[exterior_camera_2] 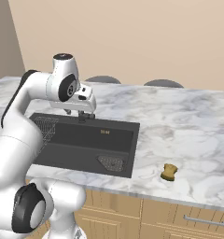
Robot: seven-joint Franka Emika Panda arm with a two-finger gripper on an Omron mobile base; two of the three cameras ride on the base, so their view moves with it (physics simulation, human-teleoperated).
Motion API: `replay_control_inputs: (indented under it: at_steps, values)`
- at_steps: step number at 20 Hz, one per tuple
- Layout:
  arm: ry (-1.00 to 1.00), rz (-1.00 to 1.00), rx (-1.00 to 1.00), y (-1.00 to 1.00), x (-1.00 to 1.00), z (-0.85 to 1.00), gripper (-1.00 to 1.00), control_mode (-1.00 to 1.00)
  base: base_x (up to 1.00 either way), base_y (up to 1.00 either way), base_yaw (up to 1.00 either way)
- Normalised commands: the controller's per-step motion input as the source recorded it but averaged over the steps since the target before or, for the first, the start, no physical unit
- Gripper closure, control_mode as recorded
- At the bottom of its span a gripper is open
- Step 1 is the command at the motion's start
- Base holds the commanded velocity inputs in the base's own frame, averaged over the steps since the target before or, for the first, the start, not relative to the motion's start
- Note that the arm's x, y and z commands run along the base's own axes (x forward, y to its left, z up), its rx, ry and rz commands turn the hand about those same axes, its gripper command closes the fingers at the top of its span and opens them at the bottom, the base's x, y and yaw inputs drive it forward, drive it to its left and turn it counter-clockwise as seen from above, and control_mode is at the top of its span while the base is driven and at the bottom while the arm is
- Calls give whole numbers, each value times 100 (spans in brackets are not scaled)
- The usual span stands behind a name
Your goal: Soak the sponge with water for a few seconds and then drop it inside the sink.
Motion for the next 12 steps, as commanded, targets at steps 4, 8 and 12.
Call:
replay_control_inputs:
  at_steps: [4,8,12]
  values:
    - [0,0,0,0,1,0,-100,-100,0,0,0]
    - [-3,0,-1,5,0,-1,-100,-100,0,0,0]
    - [-20,7,-1,14,-1,-19,-100,-100,0,0,0]
